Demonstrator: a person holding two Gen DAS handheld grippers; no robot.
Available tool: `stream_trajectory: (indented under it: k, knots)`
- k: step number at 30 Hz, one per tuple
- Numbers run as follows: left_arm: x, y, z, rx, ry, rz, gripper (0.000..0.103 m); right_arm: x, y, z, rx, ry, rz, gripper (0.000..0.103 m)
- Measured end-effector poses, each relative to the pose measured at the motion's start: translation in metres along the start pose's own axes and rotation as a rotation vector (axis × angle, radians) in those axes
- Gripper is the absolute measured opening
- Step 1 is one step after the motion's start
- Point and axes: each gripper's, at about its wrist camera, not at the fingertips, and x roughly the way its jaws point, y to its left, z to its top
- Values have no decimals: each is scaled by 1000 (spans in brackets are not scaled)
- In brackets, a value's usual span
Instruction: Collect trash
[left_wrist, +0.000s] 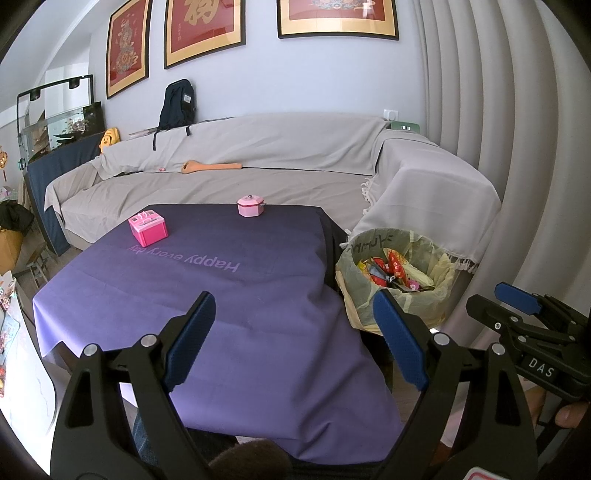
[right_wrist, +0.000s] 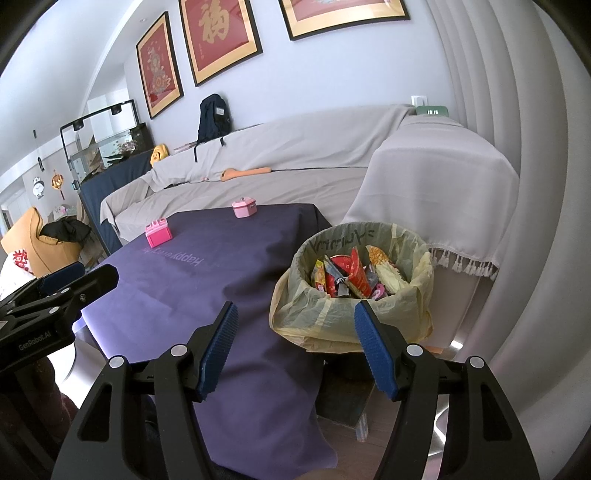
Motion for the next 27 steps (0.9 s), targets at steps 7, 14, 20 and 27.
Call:
stream_trajectory:
  k: [7, 14, 20, 27]
  knots:
    - [0, 0, 0, 0, 0, 0, 83, 0, 0, 0, 0, 0, 1, 62]
    - [0, 0, 0, -1, 1, 1, 83, 0, -1, 0, 1, 1, 1, 62]
    - [0, -2, -1, 6, -6, -4, 83, 0, -1, 0, 0, 1, -2, 62]
    - [8, 2, 0, 0, 25, -16, 83, 0, -1, -1, 2, 3, -1, 62]
